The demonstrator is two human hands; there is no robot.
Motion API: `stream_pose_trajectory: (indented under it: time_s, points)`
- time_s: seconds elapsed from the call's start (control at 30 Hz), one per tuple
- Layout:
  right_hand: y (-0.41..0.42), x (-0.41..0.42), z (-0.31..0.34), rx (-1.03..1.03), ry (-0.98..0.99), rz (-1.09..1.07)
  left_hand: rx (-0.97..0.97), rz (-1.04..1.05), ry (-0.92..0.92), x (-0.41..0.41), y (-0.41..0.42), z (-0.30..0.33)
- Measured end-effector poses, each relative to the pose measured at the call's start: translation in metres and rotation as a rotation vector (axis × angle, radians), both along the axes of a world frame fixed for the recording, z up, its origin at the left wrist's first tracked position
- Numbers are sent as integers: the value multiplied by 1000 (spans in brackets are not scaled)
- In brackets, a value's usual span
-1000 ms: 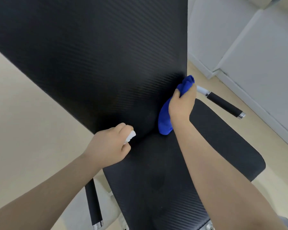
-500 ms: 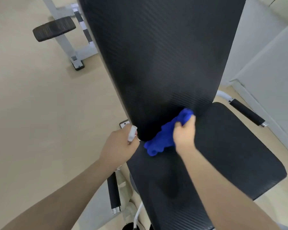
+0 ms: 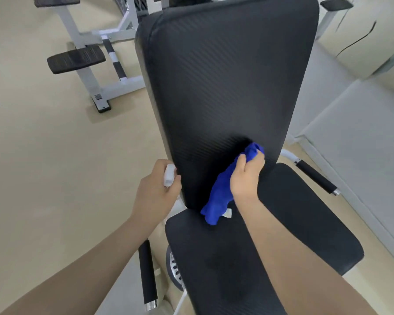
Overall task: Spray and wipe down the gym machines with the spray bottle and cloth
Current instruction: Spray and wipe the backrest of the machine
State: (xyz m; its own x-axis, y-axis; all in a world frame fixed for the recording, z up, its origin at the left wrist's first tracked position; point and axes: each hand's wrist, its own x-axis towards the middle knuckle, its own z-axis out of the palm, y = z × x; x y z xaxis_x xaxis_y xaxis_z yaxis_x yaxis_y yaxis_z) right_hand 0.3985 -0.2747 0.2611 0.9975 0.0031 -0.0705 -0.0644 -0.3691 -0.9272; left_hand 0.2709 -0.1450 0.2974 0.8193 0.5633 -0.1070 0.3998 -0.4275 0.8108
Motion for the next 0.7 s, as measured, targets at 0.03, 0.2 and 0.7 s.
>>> stream_pose_trajectory:
  time_s: [0.03, 0.2, 0.7]
  points:
    - [-2, 20, 13, -10, -40, -61, 1, 26, -37, 3, 1, 3]
    - [7, 62, 37, -37, -155, -173, -1, 101, -204, 17, 6, 8]
    - [72, 74, 165, -61, -411, -32, 32, 162, -261, 41, 46, 91]
